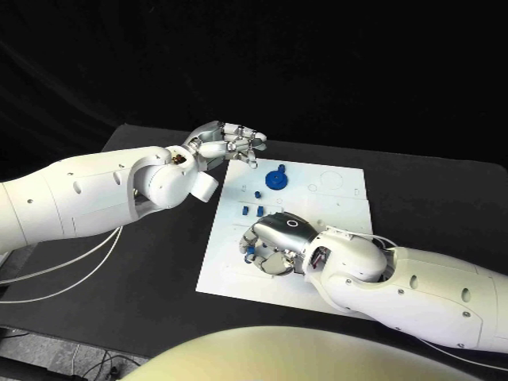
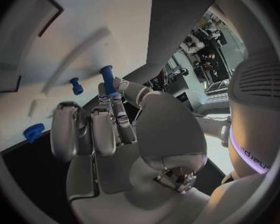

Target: Assemble the parts on the task board

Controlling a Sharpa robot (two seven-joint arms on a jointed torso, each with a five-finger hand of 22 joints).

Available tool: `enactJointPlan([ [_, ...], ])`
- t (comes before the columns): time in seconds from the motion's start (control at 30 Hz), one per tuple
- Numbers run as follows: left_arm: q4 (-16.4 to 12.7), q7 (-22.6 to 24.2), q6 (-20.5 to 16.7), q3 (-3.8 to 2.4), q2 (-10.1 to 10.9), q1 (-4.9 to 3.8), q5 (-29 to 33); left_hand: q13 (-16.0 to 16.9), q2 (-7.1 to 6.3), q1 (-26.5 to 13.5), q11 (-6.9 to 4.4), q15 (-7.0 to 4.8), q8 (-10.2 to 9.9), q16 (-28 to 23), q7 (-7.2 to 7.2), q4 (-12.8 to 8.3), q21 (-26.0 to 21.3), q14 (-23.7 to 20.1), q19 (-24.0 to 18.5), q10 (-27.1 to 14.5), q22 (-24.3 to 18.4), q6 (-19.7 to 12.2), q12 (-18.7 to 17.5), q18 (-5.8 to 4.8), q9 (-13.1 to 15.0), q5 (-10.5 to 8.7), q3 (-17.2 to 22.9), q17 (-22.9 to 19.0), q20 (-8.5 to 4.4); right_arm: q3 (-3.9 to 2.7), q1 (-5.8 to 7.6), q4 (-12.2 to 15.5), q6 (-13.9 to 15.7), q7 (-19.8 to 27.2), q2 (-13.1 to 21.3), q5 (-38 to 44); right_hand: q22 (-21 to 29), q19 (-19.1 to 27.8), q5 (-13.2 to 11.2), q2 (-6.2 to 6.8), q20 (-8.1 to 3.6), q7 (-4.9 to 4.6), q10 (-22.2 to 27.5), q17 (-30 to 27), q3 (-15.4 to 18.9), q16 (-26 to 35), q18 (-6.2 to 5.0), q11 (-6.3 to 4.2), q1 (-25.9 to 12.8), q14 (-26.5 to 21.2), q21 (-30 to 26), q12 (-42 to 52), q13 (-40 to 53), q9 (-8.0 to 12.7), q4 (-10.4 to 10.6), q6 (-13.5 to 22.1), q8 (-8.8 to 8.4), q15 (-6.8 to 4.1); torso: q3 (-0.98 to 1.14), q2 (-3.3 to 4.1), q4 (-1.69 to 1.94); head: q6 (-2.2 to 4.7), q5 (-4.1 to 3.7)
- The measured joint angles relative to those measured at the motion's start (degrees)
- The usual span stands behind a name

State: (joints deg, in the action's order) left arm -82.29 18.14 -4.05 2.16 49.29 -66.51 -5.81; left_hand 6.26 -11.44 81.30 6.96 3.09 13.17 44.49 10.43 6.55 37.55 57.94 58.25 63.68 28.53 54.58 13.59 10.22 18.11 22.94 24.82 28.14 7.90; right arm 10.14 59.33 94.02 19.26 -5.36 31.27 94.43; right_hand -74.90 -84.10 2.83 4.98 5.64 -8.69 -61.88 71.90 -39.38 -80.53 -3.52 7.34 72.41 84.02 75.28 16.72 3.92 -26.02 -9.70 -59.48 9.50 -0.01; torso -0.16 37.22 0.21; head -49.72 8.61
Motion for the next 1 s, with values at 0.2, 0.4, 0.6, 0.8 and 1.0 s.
enactJointPlan([
  [0.2,0.0,0.0,0.0,0.0,0.0,0.0,0.0,0.0,0.0,0.0,0.0,0.0,0.0,0.0,0.0,0.0,0.0,0.0,0.0,0.0,0.0,0.0,0.0,0.0,0.0,0.0,0.0,0.0,0.0,0.03,0.02,-0.1,-0.4,0.3,-0.2,0.1,0.0,0.2,1.5,1.68,0.24,-1.56,1.1,-2.4,1.8,1.4,-0.01,-1.16,-1.7,-0.1,-4.5,-2.0,0.4,0.9,0.8,4.3,-2.26,0.95,-0.02,-0.02,-0.01,0.0,0.0],
  [0.4,0.0,-0.1,0.0,0.0,0.0,-0.02,0.0,0.0,0.0,0.0,0.0,0.0,0.0,0.0,0.0,0.0,0.0,0.0,0.0,0.0,0.0,0.0,0.0,0.0,0.0,0.0,0.0,0.0,0.0,0.27,-0.12,-0.2,-0.8,0.8,0.0,-0.1,0.0,0.9,1.8,4.4,1.17,-1.85,3.7,-4.3,3.9,2.4,0.0,-0.54,-4.4,-0.1,-7.7,-2.7,0.0,1.4,1.6,6.0,-3.03,1.35,-0.02,-0.03,-0.02,0.1,0.01],
  [0.6,0.0,-0.1,0.0,0.0,0.2,-0.01,0.0,0.0,0.0,0.0,0.0,0.0,0.0,0.0,0.0,0.0,0.0,0.0,0.0,0.0,0.0,0.0,0.0,0.0,0.0,0.0,0.0,0.0,0.0,0.3,-0.15,0.2,0.0,1.1,0.6,-0.4,0.0,1.3,1.6,4.99,1.57,-1.76,5.3,-5.2,5.0,2.8,-0.9,-0.41,-5.0,-0.1,-9.1,-2.7,0.0,1.6,1.7,6.5,-3.22,1.35,-0.01,-0.03,-0.02,0.25,0.01],
  [0.8,0.0,-0.2,0.0,0.0,0.3,-0.01,0.0,0.0,0.0,0.0,0.0,0.0,0.0,0.0,0.0,0.0,0.0,0.0,0.0,0.0,0.0,0.0,0.0,0.0,0.0,0.0,0.0,0.0,0.0,0.31,-0.15,1.0,3.5,1.5,1.8,-0.8,0.0,2.2,1.6,4.99,1.54,-1.9,7.0,-6.5,6.0,3.6,-0.91,-0.39,-5.0,-0.6,-11.5,-1.9,0.2,1.8,1.8,7.7,-3.82,1.8,0.0,-0.03,-0.02,0.35,-0.12],
  [1.0,0.1,-0.3,0.0,0.0,0.5,-0.01,0.0,0.0,0.0,0.0,0.0,0.0,-0.2,0.0,0.0,0.0,0.0,0.0,0.0,0.0,0.0,0.0,0.0,0.0,0.0,0.0,0.0,0.0,0.0,0.17,0.09,3.1,8.1,2.7,5.0,-2.4,0.0,2.8,1.6,4.99,1.74,-1.79,8.6,-6.8,7.2,3.9,-1.79,-0.62,-5.0,-0.8,-13.3,0.2,0.6,2.1,2.3,9.4,-4.66,2.07,0.01,-0.04,-0.05,0.41,-0.52],
])
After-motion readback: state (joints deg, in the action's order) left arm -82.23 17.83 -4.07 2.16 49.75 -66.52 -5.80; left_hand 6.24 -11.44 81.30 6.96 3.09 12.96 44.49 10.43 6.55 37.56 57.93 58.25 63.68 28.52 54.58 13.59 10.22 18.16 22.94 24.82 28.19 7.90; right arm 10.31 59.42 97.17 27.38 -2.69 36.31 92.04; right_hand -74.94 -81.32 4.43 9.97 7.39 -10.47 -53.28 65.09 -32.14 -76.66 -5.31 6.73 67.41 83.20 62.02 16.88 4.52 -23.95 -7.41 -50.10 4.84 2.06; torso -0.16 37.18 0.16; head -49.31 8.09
